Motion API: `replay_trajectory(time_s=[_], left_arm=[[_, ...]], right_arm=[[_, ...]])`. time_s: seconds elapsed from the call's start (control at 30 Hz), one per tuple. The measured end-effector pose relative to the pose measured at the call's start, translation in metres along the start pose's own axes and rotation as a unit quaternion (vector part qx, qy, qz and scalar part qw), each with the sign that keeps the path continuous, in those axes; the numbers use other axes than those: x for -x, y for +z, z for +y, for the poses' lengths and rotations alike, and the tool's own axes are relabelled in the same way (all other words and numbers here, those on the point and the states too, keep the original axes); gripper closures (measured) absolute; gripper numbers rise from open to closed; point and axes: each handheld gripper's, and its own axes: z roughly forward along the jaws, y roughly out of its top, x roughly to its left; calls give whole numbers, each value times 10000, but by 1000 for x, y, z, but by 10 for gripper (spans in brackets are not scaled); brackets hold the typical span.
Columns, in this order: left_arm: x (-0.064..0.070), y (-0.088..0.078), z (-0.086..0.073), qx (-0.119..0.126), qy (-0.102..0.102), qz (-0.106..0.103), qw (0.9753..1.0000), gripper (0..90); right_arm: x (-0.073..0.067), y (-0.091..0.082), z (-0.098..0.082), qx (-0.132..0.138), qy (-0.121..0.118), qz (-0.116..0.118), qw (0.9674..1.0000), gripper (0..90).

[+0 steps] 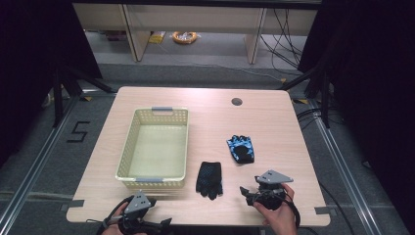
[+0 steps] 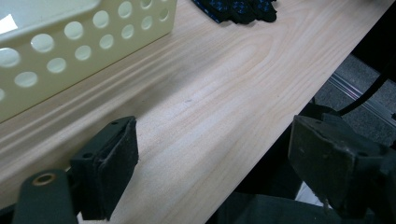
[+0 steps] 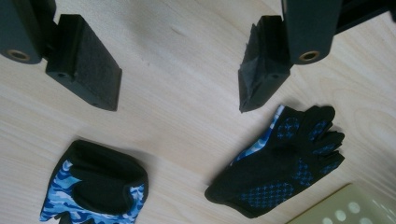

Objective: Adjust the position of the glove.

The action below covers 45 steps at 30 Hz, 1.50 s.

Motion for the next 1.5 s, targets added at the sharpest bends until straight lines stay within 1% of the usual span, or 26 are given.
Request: replay_trajectory(time_s=[0.13, 0.17, 0.23, 0.4, 0.43, 0.5, 0.57, 0.6, 0.63, 0.7, 0.8, 0.83, 0.93, 0.97, 1.0, 1.03, 1.07, 1.13, 1.2, 1.23, 1.27, 1.3, 1.33, 1.4, 1.43, 1.5], left_arm=[[0, -1, 0, -22, 24, 6, 10000, 156], [-1, -2, 0, -102, 113, -6, 9999, 156], [-1, -1, 0, -78, 85, -3, 9999, 156], [-1, -2, 0, -61, 105, 15, 9999, 156], [0, 0, 0, 41, -18, 10, 10000, 156], [0, -1, 0, 46, -25, 8, 10000, 156], [-2, -2, 1, -97, 125, 56, 9999, 156], [-2, -2, 1, -97, 125, 56, 9999, 156], [-1, -2, 0, -71, 17, 53, 10000, 156], [-1, 0, 0, 34, -30, 14, 10000, 156], [0, -1, 1, 38, -57, 17, 10000, 157], [0, -1, 1, 73, -50, 32, 10000, 157], [0, 0, 1, 16, -77, -8, 10000, 157], [1, 3, 1, 146, -71, 5, 9999, 157], [1, 3, 1, 146, -71, 5, 9999, 158], [0, 1, 2, 0, 61, 39, 10000, 158], [1, 2, 3, 64, -34, -25, 10000, 158], [0, 0, 3, -11, 48, -41, 10000, 159], [4, 3, 3, 185, -176, 14, 9997, 162], [4, 4, 3, 233, -194, -21, 9995, 164], [3, 3, 4, 170, -64, -20, 9998, 165], [2, 3, 4, 119, -43, -15, 9999, 166], [2, 3, 4, 119, -43, -15, 9999, 167], [4, 4, 4, 203, -100, -59, 9997, 167], [4, 4, 3, 252, -120, -30, 9996, 167], [4, 4, 3, 186, -215, -33, 9996, 167]], right_arm=[[1, 1, 0, -3, -105, 18, 9999, 317], [1, 1, 0, 41, -128, 26, 9999, 319], [-1, 1, 1, 5, -31, 10, 10000, 319], [-1, 1, 2, 21, -98, 24, 9999, 319], [-1, 1, 2, 32, -125, 25, 9999, 319], [-1, 2, 3, 62, -133, 75, 9999, 321], [-2, 1, 5, 70, -129, 60, 9999, 328], [-2, 1, 5, 70, -129, 60, 9999, 328], [-2, 3, 7, 138, -189, 141, 9996, 342], [-4, 4, 12, 168, -244, 171, 9994, 376], [-6, 5, 18, 195, -362, 250, 9988, 397], [-8, 7, 25, 328, -626, 239, 9972, 423], [-12, 10, 32, 411, -794, 236, 9957, 461], [-15, 15, 39, 374, -886, 319, 9949, 475], [-15, 15, 39, 374, -886, 319, 9949, 475], [-16, 17, 42, 384, -933, 351, 9943, 485], [-19, 21, 45, 343, -931, 367, 9944, 497], [-20, 30, 54, 259, -1042, 394, 9934, 511], [-22, 39, 63, 196, -1084, 400, 9931, 527], [-22, 47, 70, 148, -1133, 476, 9923, 551], [-22, 54, 77, 75, -1058, 585, 9926, 566], [-21, 60, 81, 96, -1120, 632, 9917, 578], [-21, 60, 81, 96, -1120, 632, 9917, 578], [-22, 71, 89, 25, -1135, 676, 9912, 594], [-24, 84, 95, -148, -1136, 746, 9906, 594], [-24, 88, 97, -194, -1139, 749, 9905, 594]])
